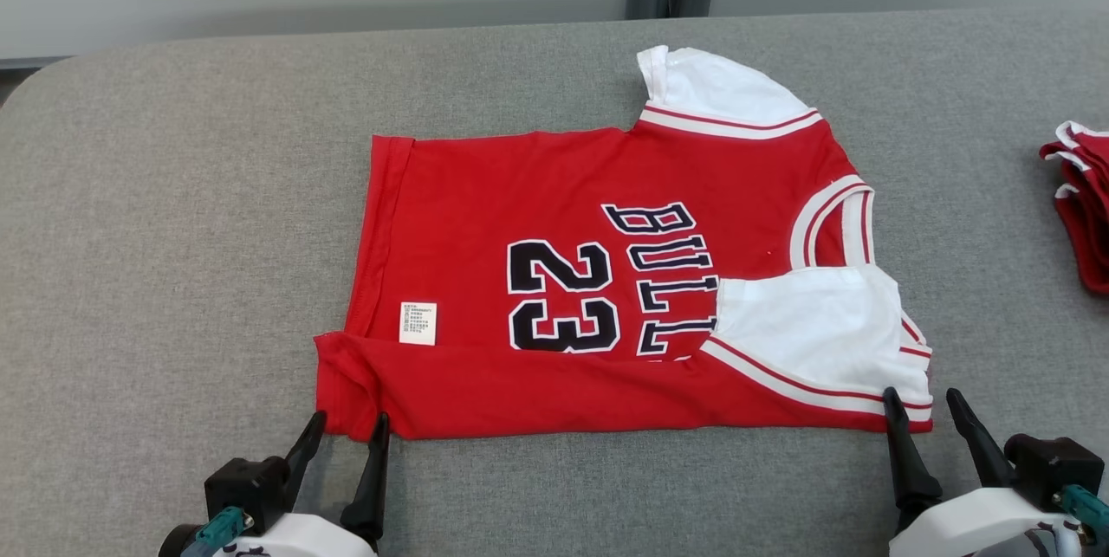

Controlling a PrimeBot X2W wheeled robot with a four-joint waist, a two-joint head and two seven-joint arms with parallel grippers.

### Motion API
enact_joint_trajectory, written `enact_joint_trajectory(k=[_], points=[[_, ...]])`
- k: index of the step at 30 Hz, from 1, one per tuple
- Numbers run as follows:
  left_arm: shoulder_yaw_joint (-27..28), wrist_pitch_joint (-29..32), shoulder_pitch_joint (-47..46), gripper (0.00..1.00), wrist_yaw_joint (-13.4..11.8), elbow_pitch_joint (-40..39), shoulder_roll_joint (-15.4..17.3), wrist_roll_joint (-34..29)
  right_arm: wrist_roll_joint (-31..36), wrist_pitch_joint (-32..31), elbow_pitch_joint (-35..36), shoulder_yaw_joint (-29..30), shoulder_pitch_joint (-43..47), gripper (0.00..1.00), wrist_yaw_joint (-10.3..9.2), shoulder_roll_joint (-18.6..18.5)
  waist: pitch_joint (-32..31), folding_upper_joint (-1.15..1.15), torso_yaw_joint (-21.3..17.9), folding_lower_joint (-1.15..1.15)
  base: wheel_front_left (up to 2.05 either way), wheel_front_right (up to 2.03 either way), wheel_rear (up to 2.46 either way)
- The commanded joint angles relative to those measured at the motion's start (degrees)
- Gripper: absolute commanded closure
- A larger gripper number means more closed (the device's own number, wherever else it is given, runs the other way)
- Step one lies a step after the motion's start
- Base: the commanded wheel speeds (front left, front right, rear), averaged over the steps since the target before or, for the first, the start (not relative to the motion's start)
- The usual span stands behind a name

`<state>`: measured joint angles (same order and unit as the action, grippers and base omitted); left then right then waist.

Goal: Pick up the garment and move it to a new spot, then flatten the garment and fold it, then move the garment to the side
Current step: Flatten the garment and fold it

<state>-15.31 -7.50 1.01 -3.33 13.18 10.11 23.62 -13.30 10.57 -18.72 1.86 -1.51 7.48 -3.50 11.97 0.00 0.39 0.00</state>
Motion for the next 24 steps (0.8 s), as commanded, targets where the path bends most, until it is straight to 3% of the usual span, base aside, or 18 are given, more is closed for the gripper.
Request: enact_joint_trajectory(k=[1,12,13,14,15,16,17,24], points=[[0.1,0.0,-1.3,0.00,0.2,0.4,0.1,0.1,-0.3,0.4,-0.9,0.1,-1.0,0.00,0.03,-0.2,0.7,0.00,0.1,0.00,0.00,0.00,0.00],[0.7,1.6,-4.2,0.00,-0.3,5.2,0.1,1.6,-2.9,0.7,-8.9,-2.2,-5.4,0.00,0.03,0.0,2.6,0.00,0.2,0.00,0.00,0.00,0.00],[0.7,1.8,-4.2,0.00,-0.2,5.5,0.2,1.8,-3.3,0.4,-9.5,-2.6,-5.6,0.21,0.03,-0.1,2.7,0.00,0.2,0.00,0.00,0.00,0.00],[0.9,1.7,-4.4,0.14,-0.2,5.8,0.3,1.8,-3.6,0.5,-9.9,-2.9,-5.8,0.57,0.03,-0.2,2.7,0.00,0.1,0.00,0.00,0.00,0.00],[1.0,1.6,-4.6,0.51,-0.3,6.1,0.6,1.8,-3.9,0.7,-10.2,-3.2,-5.9,0.81,0.03,-0.3,2.8,0.00,0.1,0.00,0.00,0.00,0.00],[1.1,1.7,-5.0,0.64,-0.4,6.3,0.7,1.9,-4.3,0.9,-10.4,-3.5,-6.1,1.00,0.03,-0.5,2.8,0.00,0.1,0.00,0.00,0.00,0.00],[1.1,1.8,-5.2,1.00,-0.3,6.3,0.7,2.1,-4.8,0.9,-10.6,-3.7,-6.4,1.00,0.03,-0.8,2.8,0.00,0.0,0.00,0.00,0.00,0.00],[0.8,0.8,-5.2,1.00,0.2,5.0,1.8,1.6,-6.7,1.6,-9.4,-4.0,-6.6,1.00,0.00,-2.6,1.7,0.00,0.2,0.00,0.00,0.00,0.00]])
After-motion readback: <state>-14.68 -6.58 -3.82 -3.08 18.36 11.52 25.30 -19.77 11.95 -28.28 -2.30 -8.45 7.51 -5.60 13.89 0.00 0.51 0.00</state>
